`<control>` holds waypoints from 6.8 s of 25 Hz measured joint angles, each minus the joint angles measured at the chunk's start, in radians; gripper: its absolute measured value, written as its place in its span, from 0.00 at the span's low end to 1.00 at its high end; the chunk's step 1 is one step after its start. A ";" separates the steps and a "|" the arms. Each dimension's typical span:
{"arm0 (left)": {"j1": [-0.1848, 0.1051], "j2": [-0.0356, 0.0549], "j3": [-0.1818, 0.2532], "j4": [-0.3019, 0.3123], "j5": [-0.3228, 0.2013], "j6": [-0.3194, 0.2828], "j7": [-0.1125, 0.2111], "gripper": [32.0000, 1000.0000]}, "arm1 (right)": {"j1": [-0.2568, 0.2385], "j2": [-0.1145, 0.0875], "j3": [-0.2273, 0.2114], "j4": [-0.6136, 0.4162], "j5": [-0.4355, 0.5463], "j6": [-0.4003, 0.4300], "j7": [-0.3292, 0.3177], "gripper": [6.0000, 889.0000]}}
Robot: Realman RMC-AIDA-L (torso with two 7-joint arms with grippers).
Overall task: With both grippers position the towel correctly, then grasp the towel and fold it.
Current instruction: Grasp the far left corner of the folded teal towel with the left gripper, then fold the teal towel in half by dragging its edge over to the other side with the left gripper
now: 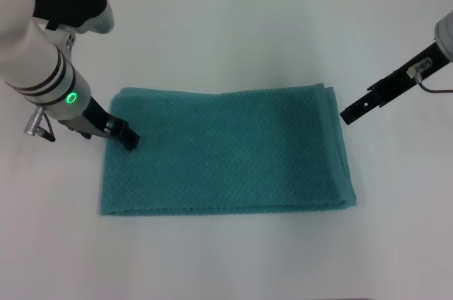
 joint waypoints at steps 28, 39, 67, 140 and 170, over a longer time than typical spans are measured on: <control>-0.012 0.0016 0.005 -0.065 0.001 -0.039 0.002 0.85 | 0.000 0.000 0.000 0.002 0.000 0.003 -0.002 0.96; -0.009 0.0025 0.005 -0.067 0.001 -0.039 0.003 0.85 | -0.001 0.000 0.000 0.023 0.000 0.013 -0.008 0.96; -0.016 0.0014 0.005 -0.089 -0.008 -0.050 0.003 0.84 | -0.001 0.000 0.000 0.026 0.000 0.012 -0.008 0.96; -0.015 0.1123 -0.001 -0.016 0.110 0.056 0.003 0.05 | -0.017 0.000 0.000 0.030 0.000 0.026 -0.007 0.96; -0.144 -0.0012 0.181 -0.055 -0.701 -0.159 0.146 0.08 | -0.002 -0.014 0.000 0.055 0.024 0.065 -0.015 0.96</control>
